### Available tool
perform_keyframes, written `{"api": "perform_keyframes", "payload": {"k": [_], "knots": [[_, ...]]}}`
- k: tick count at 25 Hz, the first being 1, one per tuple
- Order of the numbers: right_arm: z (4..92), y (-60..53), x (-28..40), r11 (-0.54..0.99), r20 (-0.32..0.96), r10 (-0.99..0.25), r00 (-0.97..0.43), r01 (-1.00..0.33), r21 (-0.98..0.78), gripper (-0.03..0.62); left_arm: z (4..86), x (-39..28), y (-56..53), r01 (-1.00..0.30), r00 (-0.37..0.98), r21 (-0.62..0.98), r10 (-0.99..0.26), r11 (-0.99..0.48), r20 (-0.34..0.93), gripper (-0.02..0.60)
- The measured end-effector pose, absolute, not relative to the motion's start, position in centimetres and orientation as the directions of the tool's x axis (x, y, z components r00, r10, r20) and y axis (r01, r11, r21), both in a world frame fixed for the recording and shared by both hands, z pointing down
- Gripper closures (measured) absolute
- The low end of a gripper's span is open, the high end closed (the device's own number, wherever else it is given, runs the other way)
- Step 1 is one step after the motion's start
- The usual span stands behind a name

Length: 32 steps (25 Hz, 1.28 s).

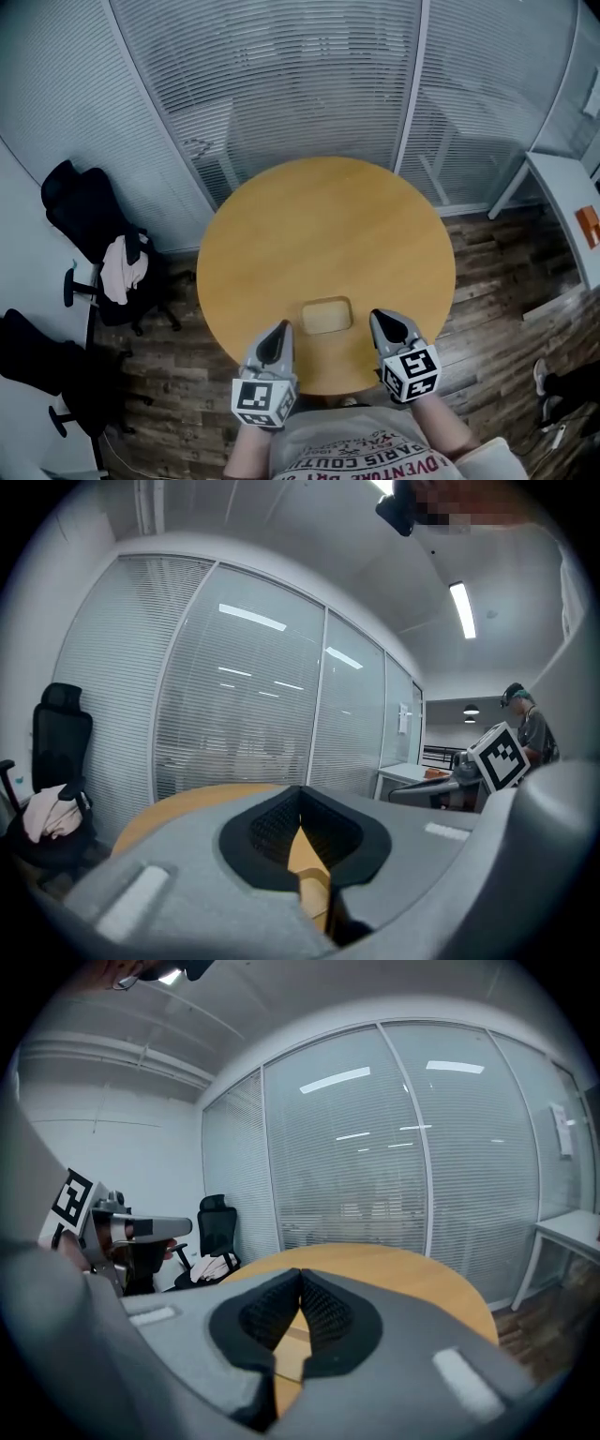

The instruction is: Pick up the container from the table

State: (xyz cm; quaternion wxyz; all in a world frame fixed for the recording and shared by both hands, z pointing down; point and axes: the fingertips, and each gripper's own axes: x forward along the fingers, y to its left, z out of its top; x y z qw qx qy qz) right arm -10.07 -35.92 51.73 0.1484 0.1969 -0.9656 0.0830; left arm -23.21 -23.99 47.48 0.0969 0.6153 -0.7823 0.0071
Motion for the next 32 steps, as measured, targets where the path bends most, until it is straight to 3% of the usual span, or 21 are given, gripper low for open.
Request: {"api": "perform_keyframes", "payload": {"k": [6, 14, 16, 24, 32], "knots": [[54.2, -38.6, -14.2, 0.894, 0.382, -0.385, -0.840, -0.442, -0.071, 0.591, 48.4, -27.6, -27.2, -0.974, -0.173, 0.114, -0.969, 0.195, 0.174, 0.575], [62.0, -41.1, -17.4, 0.889, 0.567, -0.337, -0.752, -0.452, -0.070, 0.591, 50.5, -31.2, -29.5, -0.977, -0.138, 0.131, -0.969, 0.167, 0.204, 0.575], [64.1, -41.8, -17.5, 0.883, 0.612, -0.322, -0.722, -0.462, -0.081, 0.510, 51.3, -31.7, -29.8, -0.976, -0.134, 0.137, -0.966, 0.167, 0.221, 0.575], [73.3, -42.7, -17.6, 0.858, 0.788, -0.202, -0.581, -0.492, -0.144, 0.482, 54.8, -33.2, -29.7, -0.964, -0.151, 0.168, -0.944, 0.206, 0.294, 0.575], [78.9, -43.1, -16.9, 0.794, 0.878, -0.110, -0.465, -0.572, -0.204, 0.482, 56.1, -33.9, -29.3, -0.955, -0.166, 0.185, -0.932, 0.234, 0.321, 0.575]]}}
